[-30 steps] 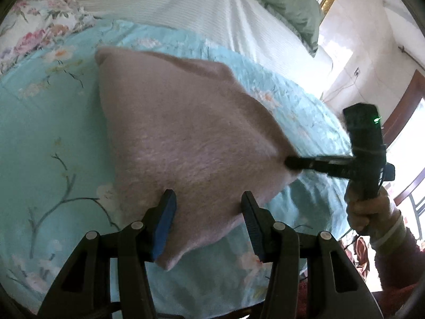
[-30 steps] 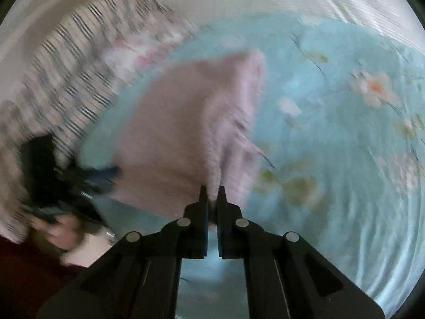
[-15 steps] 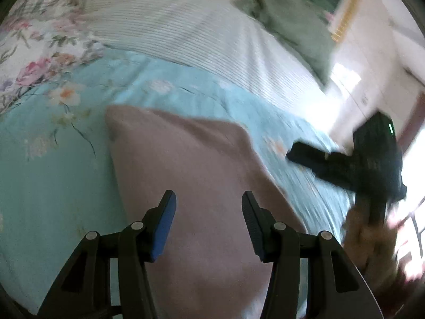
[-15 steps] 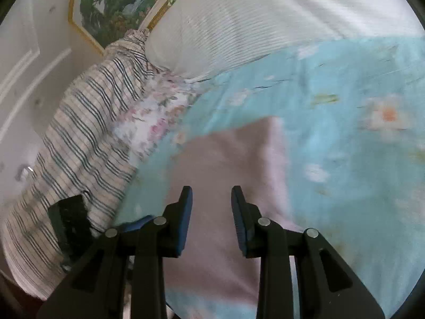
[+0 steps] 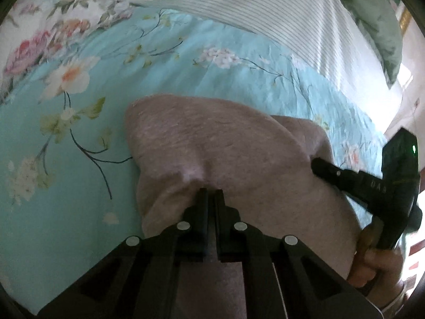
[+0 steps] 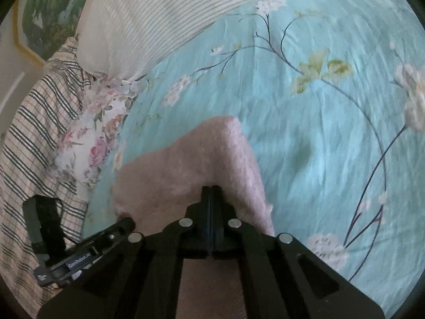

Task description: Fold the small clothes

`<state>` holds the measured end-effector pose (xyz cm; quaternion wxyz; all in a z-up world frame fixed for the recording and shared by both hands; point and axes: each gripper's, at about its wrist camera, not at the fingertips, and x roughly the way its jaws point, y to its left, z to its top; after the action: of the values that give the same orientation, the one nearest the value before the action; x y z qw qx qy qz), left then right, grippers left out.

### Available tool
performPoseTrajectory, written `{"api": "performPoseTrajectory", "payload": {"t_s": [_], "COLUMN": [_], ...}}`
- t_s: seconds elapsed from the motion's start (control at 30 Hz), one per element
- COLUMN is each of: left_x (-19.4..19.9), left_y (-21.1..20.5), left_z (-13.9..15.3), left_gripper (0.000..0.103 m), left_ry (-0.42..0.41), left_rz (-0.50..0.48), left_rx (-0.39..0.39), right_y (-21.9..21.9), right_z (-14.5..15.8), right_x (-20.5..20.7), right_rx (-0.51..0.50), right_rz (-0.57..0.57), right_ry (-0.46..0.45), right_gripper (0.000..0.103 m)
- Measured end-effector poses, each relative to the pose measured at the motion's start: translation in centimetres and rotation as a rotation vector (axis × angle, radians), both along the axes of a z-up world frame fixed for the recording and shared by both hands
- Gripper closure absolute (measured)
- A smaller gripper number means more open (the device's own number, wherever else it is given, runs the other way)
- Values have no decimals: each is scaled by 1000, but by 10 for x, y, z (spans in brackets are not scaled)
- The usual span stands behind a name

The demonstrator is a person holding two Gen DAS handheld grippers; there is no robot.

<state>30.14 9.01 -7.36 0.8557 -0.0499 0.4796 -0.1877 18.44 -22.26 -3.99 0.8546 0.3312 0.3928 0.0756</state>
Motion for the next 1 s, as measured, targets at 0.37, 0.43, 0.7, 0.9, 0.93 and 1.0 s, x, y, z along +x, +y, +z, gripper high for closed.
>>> {"api": "performPoseTrajectory", "payload": {"t_s": [0.37,0.43,0.7,0.9,0.93,1.0], "left_x": [-148,-171,-198,-215,-216,-217], "left_y": [20,20,14,13,10,9], "left_z": [52,45,3,22,17,3], "left_gripper": [95,95,95,82,82,83], "left_ry": [-153,-136,-41,-106,-102,-89], "left_rz": [-188,-211,-199,-205,-204,-196], "left_rx": [-151,-180,-145,-119,-98,-64], "right_y": [24,29,19,51,54,53], "right_z": [55,46,16,41,34,11], "right_x": [-98,-112,-124,-163,-167,-171], "right_rx": [-15,-18,-106,-146,-182,-277], "right_rz": [124,147,69,186,189,160], "right_ry": [-93,-62,4,-83,-55,28], "right_gripper": [99,99,101,99,99,99]}}
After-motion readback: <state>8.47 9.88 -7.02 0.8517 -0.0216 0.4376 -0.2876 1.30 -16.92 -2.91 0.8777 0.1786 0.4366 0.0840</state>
